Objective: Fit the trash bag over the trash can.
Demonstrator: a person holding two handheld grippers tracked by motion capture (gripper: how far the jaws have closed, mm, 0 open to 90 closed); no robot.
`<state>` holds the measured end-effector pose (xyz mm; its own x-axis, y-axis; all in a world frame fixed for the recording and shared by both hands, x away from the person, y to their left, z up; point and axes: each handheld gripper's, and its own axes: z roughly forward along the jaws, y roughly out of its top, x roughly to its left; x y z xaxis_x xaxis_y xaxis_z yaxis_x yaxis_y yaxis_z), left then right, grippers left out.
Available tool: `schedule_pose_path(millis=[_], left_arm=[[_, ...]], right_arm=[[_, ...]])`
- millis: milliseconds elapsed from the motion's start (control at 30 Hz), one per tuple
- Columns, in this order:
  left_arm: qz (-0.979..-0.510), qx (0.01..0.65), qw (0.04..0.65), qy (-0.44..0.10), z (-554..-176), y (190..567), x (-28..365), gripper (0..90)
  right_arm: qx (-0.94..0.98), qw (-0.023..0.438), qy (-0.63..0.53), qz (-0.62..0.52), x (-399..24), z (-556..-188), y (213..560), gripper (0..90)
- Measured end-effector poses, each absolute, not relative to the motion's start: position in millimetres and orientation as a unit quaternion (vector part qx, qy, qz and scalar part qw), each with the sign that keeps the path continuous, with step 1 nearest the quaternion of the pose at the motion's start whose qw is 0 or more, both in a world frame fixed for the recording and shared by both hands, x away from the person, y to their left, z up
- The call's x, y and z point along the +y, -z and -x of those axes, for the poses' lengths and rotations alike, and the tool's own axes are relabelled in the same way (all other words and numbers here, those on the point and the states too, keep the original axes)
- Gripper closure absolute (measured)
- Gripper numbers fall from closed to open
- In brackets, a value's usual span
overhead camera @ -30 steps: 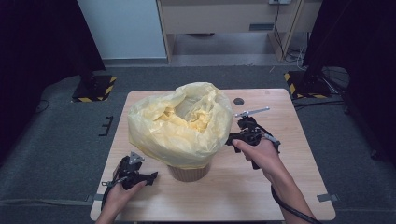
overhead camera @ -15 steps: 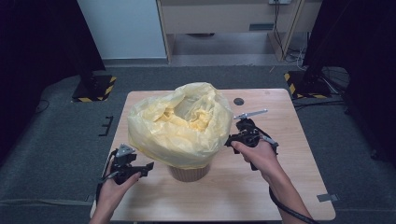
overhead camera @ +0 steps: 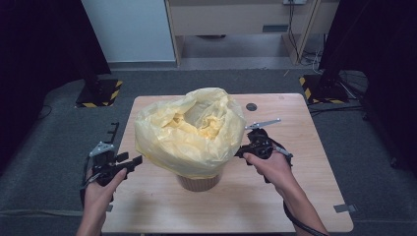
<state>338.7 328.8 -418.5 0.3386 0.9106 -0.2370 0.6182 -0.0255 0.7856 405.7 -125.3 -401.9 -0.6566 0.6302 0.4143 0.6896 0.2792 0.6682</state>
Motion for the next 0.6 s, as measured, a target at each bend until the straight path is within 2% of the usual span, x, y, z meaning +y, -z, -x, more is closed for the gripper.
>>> schedule_pose_path(millis=[300,600], left_arm=[[-0.671,0.549,0.463,-0.186,-333,388,339,35.6],[-0.665,0.546,0.476,-0.182,-330,376,335,34.1]], right_arm=[[-0.806,0.032,0.43,0.405,-122,-396,406,79.7],[-0.804,0.018,0.428,0.411,-136,-393,406,76.2]])
